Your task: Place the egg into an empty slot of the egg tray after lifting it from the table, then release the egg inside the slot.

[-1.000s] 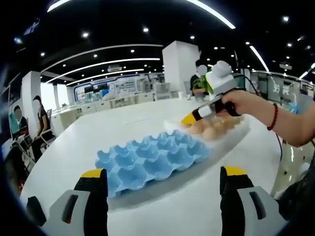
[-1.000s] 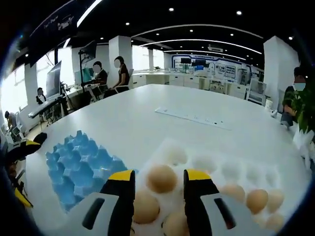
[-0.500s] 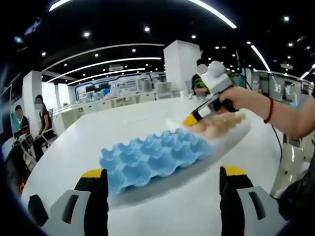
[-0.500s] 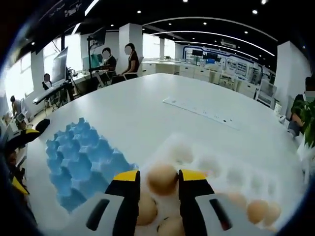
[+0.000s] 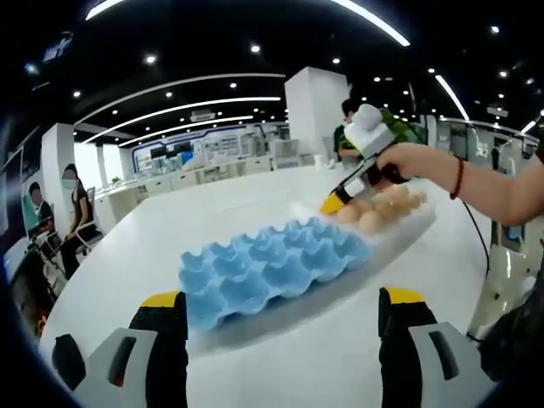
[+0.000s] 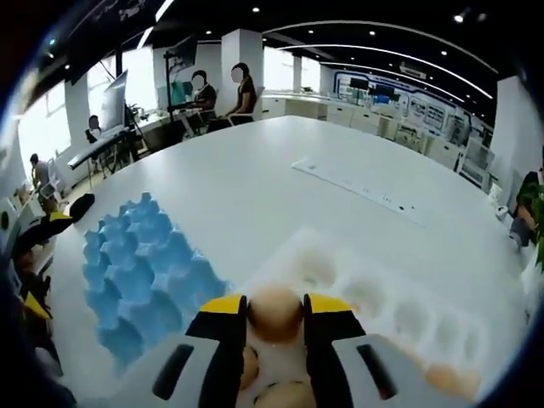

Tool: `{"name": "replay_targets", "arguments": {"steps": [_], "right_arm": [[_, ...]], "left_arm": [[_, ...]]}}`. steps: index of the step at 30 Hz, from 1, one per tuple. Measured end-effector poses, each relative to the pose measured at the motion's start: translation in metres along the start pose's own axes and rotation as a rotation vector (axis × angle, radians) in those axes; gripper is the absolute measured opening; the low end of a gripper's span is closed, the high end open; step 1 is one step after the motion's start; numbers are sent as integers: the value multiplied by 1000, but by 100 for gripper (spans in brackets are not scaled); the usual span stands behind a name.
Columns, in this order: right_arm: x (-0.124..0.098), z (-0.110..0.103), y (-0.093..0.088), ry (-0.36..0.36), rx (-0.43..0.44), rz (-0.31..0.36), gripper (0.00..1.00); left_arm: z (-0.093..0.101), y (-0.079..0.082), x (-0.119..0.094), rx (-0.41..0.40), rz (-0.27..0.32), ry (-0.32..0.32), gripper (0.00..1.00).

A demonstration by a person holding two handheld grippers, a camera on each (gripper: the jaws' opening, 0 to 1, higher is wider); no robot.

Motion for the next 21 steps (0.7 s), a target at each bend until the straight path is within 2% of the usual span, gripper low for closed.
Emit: {"name": "replay_targets", "arguments": {"steps": [8,16,21], "right_arm": [[1,0,0,-5,47,-33,27],[-2,0,1,-28,47,-13,26],[-9,-2,4,-22,28,29,27]], "left_arm": [[2,0,1,-2,-4,-3,93],[0,-3,-2,-5,-17,9,93],[-2,-2,-3,-12,-16,16,93]]}}
Point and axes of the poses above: the point that each gripper's makers call its tool centre point, and the gripper's own axes: x roughly forward along the fingers, z roughly to its right, y roughly out of its top, the point moved 1 cm from there along -x, roughly backward along the fingers, and after that the axes turned 15 degrees about -z, right-handed, at the moved point
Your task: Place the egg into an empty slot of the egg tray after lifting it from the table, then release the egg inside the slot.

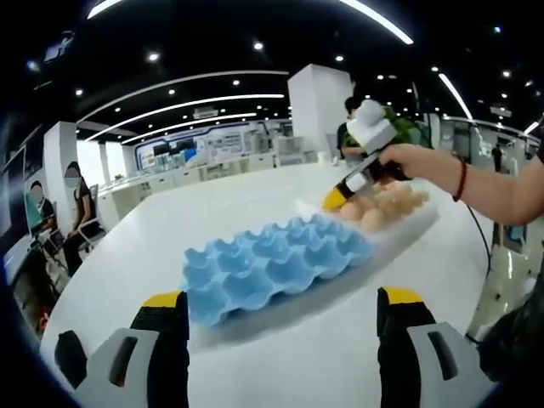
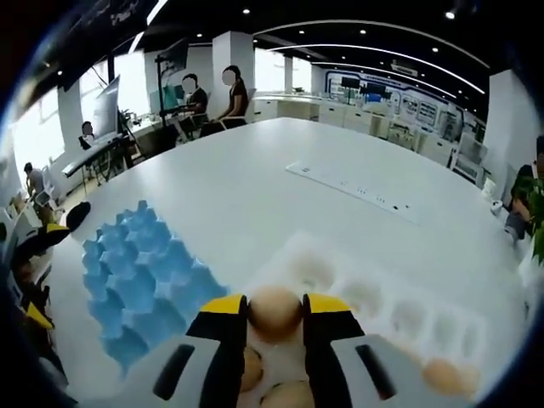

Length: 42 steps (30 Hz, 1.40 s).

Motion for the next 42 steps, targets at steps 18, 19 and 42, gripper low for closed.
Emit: {"name": "replay_targets", "arguments": {"steps": [18,19,42], "right_arm": [[-11,-9,10,43,25,93,27],[-11,-10,11,47,25,101,27],[-15,-56,32,176,8,166,27]], "left_arm": [[7,3,0,5,5,-9,97],[7,3,-1,2,6,-10,98],[7,1,-9,-14,28,-19,100]]}}
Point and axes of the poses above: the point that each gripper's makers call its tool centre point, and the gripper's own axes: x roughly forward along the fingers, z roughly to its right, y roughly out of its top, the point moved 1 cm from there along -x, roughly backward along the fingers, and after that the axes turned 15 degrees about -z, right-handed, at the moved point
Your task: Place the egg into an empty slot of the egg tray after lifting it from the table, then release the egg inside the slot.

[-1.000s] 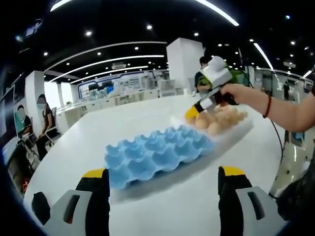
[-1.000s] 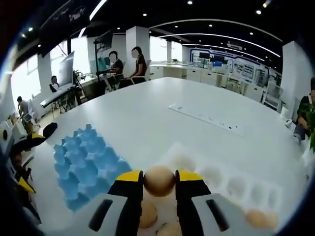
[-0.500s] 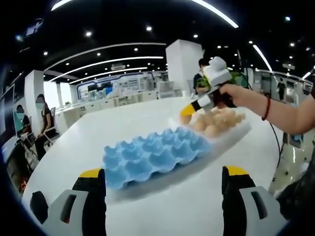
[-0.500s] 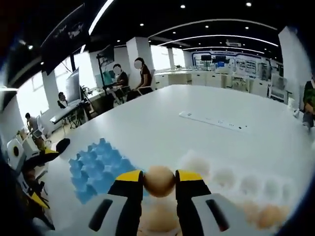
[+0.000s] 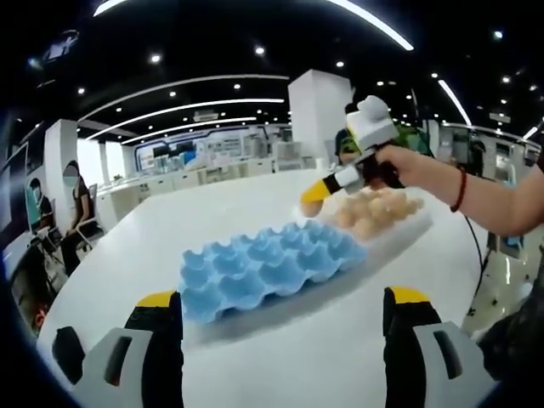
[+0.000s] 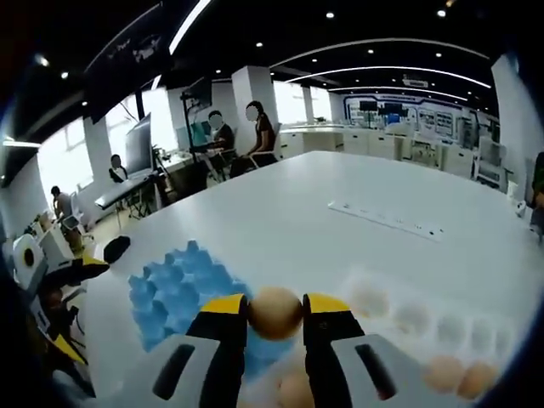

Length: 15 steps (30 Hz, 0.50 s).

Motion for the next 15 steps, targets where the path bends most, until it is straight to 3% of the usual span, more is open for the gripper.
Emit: {"name": "replay_targets", "arguments": {"steps": [15], "right_arm": [[9,-27,8,31,-35,5,27]], "left_arm": [[1,-2,-8,-15,10,0,100]]}}
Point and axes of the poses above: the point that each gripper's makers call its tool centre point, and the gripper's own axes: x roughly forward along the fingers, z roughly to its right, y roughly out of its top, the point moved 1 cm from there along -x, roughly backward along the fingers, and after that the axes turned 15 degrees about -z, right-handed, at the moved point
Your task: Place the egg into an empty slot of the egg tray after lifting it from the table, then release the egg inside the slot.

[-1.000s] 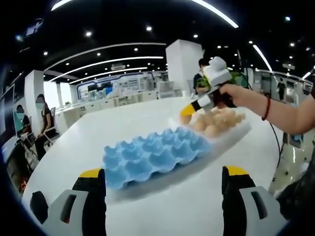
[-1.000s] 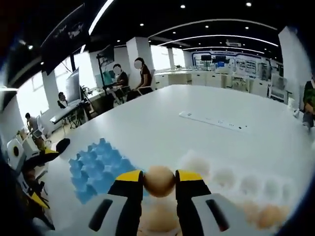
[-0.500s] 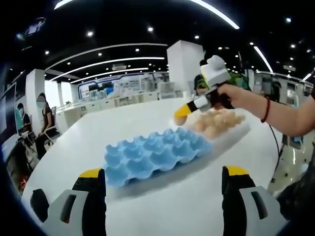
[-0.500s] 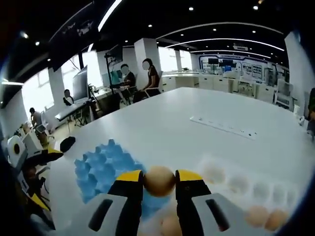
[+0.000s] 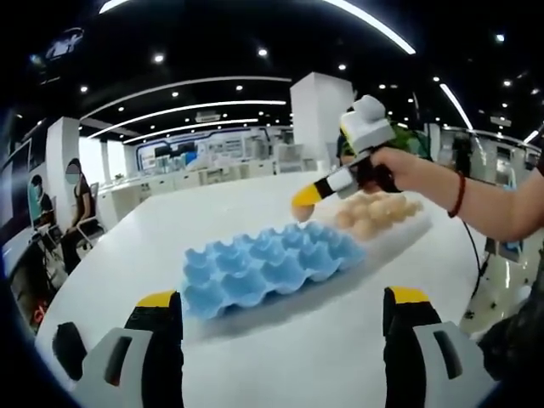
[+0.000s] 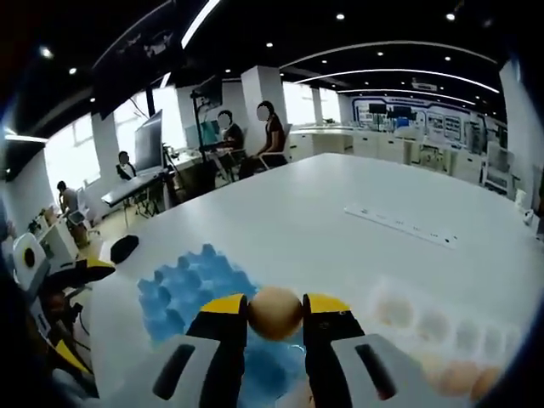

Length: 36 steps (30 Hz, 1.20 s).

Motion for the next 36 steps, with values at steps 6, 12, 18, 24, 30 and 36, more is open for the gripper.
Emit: {"name": "replay_targets", "arguments": {"steps": [6,12,18,24,30,36], "right_arm": [[3,-14,3,12,-24,4,27],[8,-25,8,23,-37,10,27],[13,-34,10,30,-51,12,27],[15,-36,10,33,-57,10,27],[20,-39,7,37,-52,1,27],[23,-46,13,87,-31,17,27]], "left_arm": [[-1,0,0,-6,5,-5,100],[-2,0,-4,-4,10,-9,100],[-6,0,-7,-5,16,-1,100],[-5,-1,-5,-2,8,-6,100],[-5,1,-7,2,16,-12,100],[-7,1,-9,1,18,-7,100]]}}
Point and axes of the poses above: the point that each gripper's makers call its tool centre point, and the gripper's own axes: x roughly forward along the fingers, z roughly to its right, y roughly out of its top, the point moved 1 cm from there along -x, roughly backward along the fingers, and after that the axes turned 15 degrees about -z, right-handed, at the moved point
